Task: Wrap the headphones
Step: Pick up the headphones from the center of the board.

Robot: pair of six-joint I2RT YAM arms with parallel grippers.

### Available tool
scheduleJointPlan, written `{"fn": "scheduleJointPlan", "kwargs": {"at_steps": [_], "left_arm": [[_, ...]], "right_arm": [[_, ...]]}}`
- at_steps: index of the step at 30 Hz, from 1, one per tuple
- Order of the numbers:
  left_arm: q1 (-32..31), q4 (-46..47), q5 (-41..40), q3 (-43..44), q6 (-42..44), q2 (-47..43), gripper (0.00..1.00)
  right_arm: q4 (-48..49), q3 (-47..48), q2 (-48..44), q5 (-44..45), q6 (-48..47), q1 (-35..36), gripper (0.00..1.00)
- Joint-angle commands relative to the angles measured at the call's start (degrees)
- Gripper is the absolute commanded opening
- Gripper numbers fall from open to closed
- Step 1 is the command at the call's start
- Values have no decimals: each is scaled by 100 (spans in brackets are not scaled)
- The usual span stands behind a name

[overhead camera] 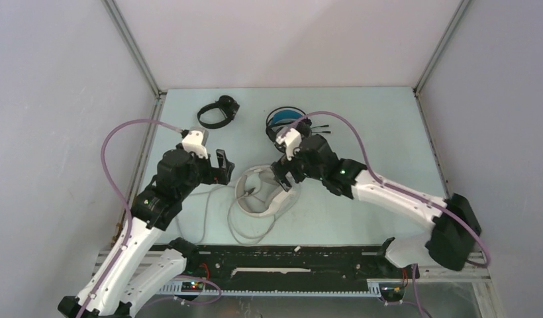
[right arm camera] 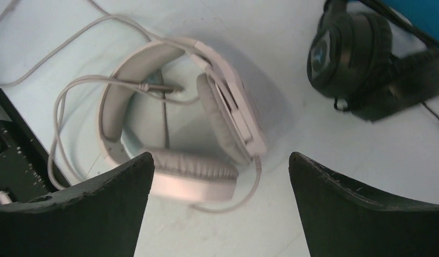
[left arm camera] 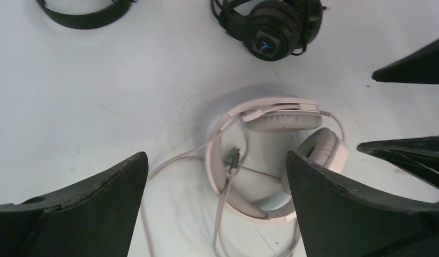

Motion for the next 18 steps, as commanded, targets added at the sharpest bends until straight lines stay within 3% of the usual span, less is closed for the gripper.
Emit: {"fn": "scheduleJointPlan", "kwargs": {"at_steps": [1, 4, 8, 13, 18], "left_arm": [[30, 130, -686, -283, 532, -414, 100], [30, 346, -628, -491, 559, -751, 100], [30, 370, -727, -521, 610, -910, 100], [30, 459, -572, -514, 614, -892, 100], [30, 474, -518, -401, 604, -680, 100]], "right_arm": [[792, 557, 832, -767, -774, -274, 97], [667, 976, 1487, -1483, -793, -478, 90], [408, 1541, 2234, -1613, -964, -511, 77], [448, 1646, 2704, -1942, -1073, -543, 76], [22, 1828, 2956, -2017, -1293, -540, 69]]}}
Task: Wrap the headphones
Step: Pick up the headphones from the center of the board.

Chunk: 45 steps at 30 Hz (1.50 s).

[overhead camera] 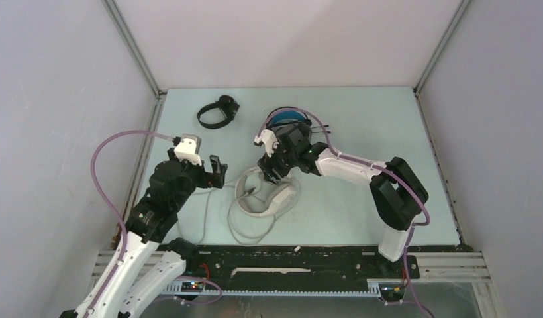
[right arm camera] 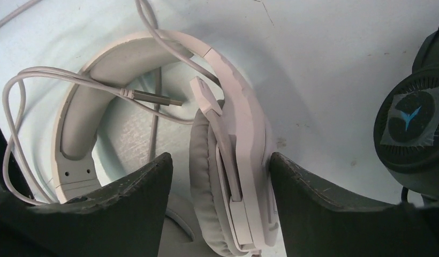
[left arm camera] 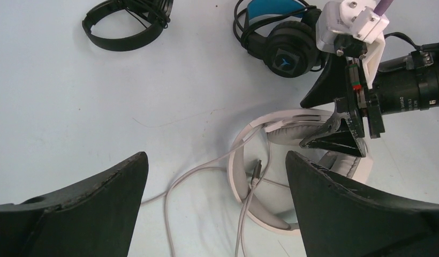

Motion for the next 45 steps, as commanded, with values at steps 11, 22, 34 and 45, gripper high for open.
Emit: {"fn": "scheduleJointPlan", "kwargs": {"at_steps": [11, 22, 34, 45], "left_arm": [[30, 23, 133, 65, -104, -41, 100], [30, -115, 224, -59, -240, -35, 100], [30, -468, 508, 112, -547, 464, 93], [30, -419, 1635, 267, -583, 845, 88]], "right_arm": [[-655, 384, 210, 44, -707, 49, 76], [-727, 384, 165, 172, -882, 70, 75], [-490, 367, -193, 731, -869, -36, 30], [-832, -115, -2067, 1470, -664, 100, 22]]}}
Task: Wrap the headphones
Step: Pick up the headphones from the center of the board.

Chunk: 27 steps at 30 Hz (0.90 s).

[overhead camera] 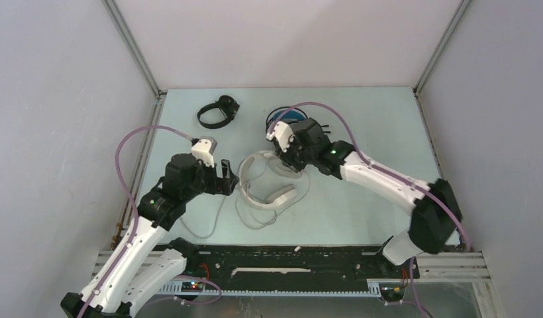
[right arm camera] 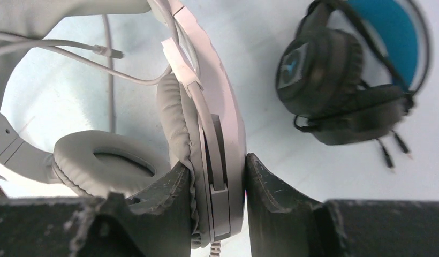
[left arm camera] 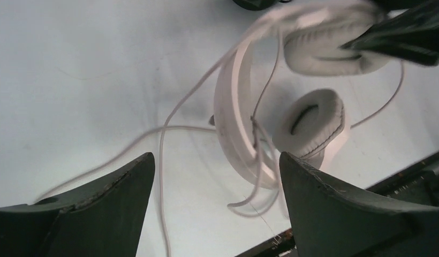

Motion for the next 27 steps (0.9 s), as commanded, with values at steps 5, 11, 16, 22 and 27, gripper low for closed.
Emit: {"fn": "scheduleJointPlan", "kwargs": {"at_steps": [5, 11, 16, 22, 27], "left_arm": [[27, 350, 1636, 409, -74, 505, 89], [25, 1016, 2651, 229, -536, 617, 90], [21, 1094, 2546, 288, -652, 670, 91], [27, 666, 1672, 979, -298, 868, 90], [27, 258, 2064, 1597, 1718, 1062, 84]], "right_arm": [[73, -91, -1439, 583, 223, 156, 20], [78, -185, -1685, 1166, 560, -52, 19], [64, -208, -1834, 1389, 651, -296, 13], [329, -267, -2125, 1004, 134, -290, 14], [244, -267, -2497, 92, -124, -288, 15]]}}
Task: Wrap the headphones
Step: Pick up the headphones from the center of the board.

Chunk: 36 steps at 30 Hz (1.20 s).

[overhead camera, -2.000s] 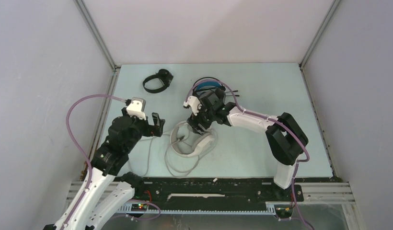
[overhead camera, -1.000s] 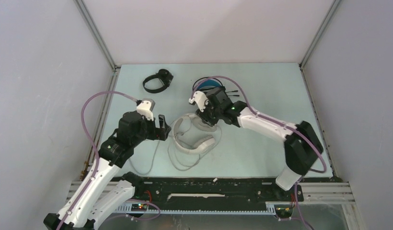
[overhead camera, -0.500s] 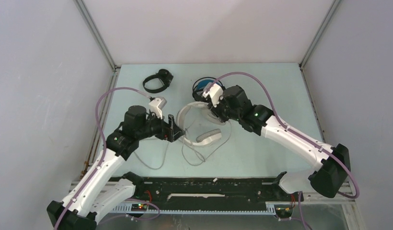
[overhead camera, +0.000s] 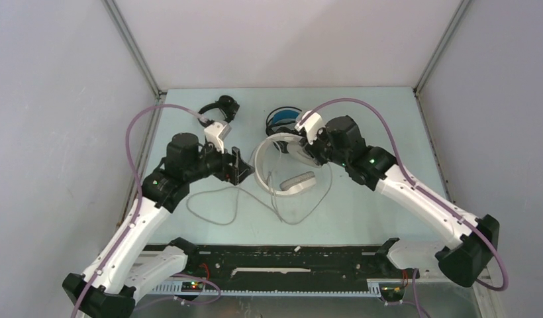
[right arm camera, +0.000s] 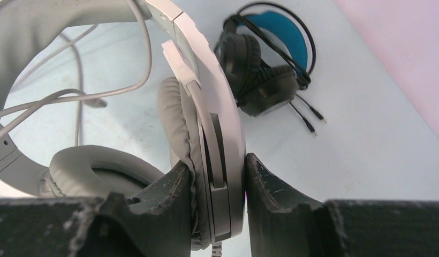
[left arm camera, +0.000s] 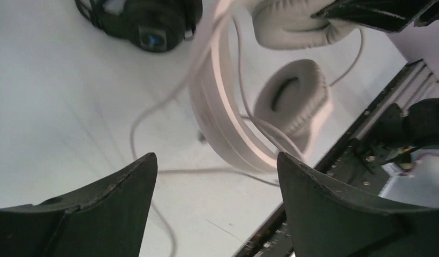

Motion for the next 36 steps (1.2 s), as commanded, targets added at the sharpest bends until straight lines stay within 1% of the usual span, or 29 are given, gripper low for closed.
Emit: {"fn": "scheduleJointPlan", "kwargs": {"at_steps": [1, 3, 7, 9, 12, 15, 17, 19, 25, 29, 30, 31, 32, 34, 35, 36], "left_arm": [[23, -486, 109, 859, 1973, 64, 85], [23, -716, 384, 909, 2584, -14, 84], [15, -771, 1115, 828, 2910, -259, 75], [14, -858, 1368, 836, 3105, -353, 73], [5, -808, 1650, 751, 3454, -507, 78], [-3, -488, 2040, 492, 3731, -573, 86], [-18, -63, 2287, 173, 3704, -592, 88], [-57, 296, 2247, -14, 3567, -533, 89], [-239, 181, 2424, -36, 3899, -130, 86], [-271, 821, 2356, -387, 3594, -4, 84], [-275, 935, 2360, -475, 3546, 45, 81], [-276, 1006, 2361, -501, 3530, 95, 77], [-276, 1031, 2332, -501, 3528, 139, 68], [-276, 993, 1957, -474, 3466, 163, 34], [-276, 895, 1648, -441, 3436, 120, 22], [-276, 782, 1336, -399, 3439, 64, 15]], "right_arm": [[473, 140, -569, -754, -229, 28, 15], [287, 140, -722, -760, -222, 28, 15], [108, -10, -1152, -1049, -105, 38, 15], [107, -99, -1410, -1193, -63, 43, 15], [69, -115, -1648, -1292, -55, 41, 15], [87, -111, -1807, -1446, -97, 37, 15], [70, -115, -1839, -1509, -119, 39, 15], [47, -111, -1864, -1503, -110, 41, 15], [101, -115, -1947, -1557, -45, 43, 15], [188, -119, -1941, -1564, 32, 39, 15], [200, -114, -1936, -1601, 50, 37, 15], [215, -114, -1928, -1630, 63, 39, 15], [223, -117, -1919, -1638, 66, 39, 15], [228, -111, -1880, -1592, 37, 37, 15], [251, -115, -1862, -1518, 25, 39, 15], [280, -111, -1820, -1410, -3, 34, 15]]}}
